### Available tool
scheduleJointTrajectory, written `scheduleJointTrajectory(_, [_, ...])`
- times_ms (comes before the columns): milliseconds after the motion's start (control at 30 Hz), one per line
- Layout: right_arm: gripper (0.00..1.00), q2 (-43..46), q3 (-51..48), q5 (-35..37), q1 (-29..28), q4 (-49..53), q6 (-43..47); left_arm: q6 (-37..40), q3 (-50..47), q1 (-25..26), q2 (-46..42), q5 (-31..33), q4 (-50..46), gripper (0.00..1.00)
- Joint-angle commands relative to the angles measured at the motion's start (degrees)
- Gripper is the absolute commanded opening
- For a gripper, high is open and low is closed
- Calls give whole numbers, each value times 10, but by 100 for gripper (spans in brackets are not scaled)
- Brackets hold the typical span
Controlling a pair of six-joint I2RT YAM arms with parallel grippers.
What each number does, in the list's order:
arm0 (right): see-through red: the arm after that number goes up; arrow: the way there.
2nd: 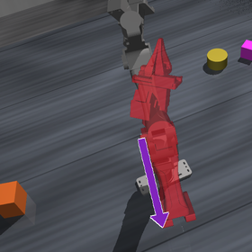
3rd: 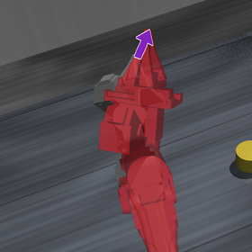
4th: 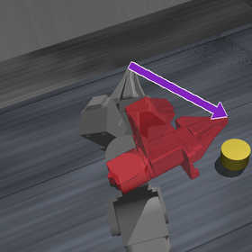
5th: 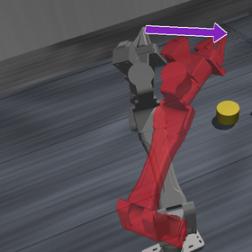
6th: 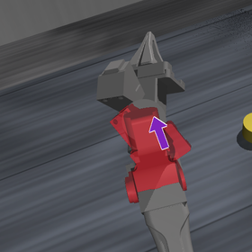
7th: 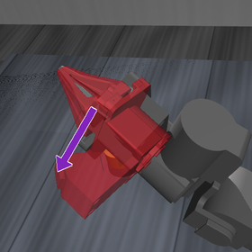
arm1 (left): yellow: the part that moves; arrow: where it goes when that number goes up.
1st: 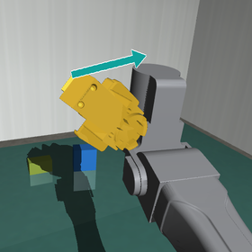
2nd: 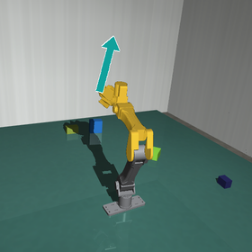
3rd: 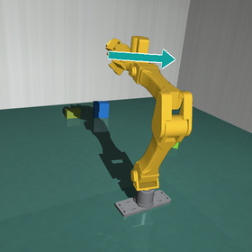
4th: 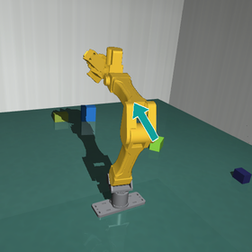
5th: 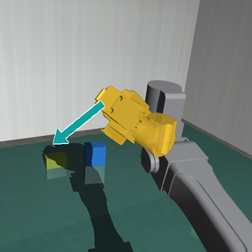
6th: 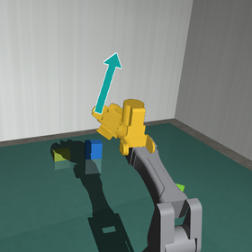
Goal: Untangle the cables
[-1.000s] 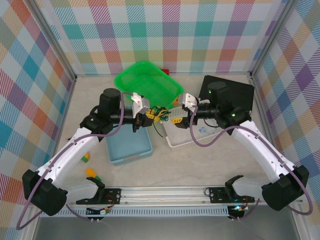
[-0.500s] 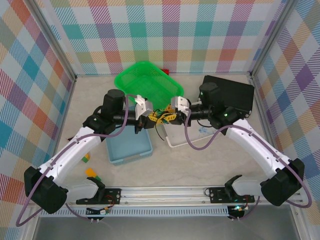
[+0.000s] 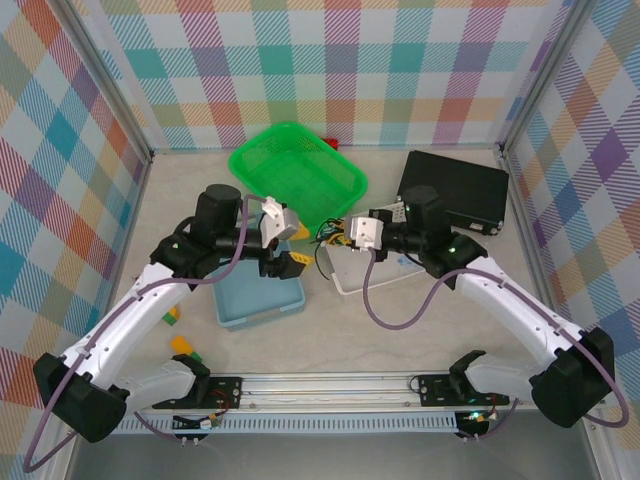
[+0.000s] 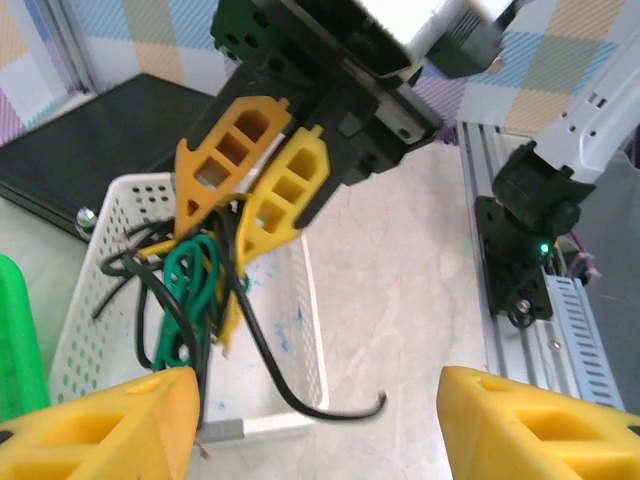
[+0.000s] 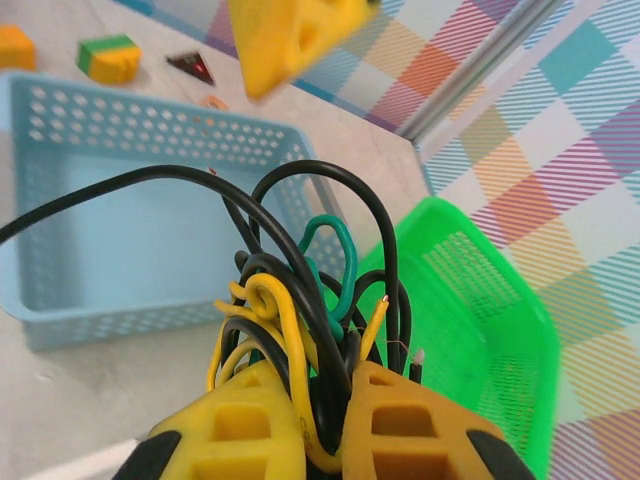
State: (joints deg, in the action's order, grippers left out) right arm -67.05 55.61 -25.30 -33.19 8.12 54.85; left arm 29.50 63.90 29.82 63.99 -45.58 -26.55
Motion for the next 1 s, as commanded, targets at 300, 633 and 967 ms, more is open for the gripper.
scheduleJointTrajectory(300, [0,44,-52,19,-3,-99,131,-115,21,-4,25,57,13,56])
scheduleJointTrajectory(633, [0,58,-59,14,-10,-83,135,-142,25,19,58,55,64,42])
scheduleJointTrajectory(967, [0,60,-59,9,-15,-80,125,-148,22,25,68,67,119,30])
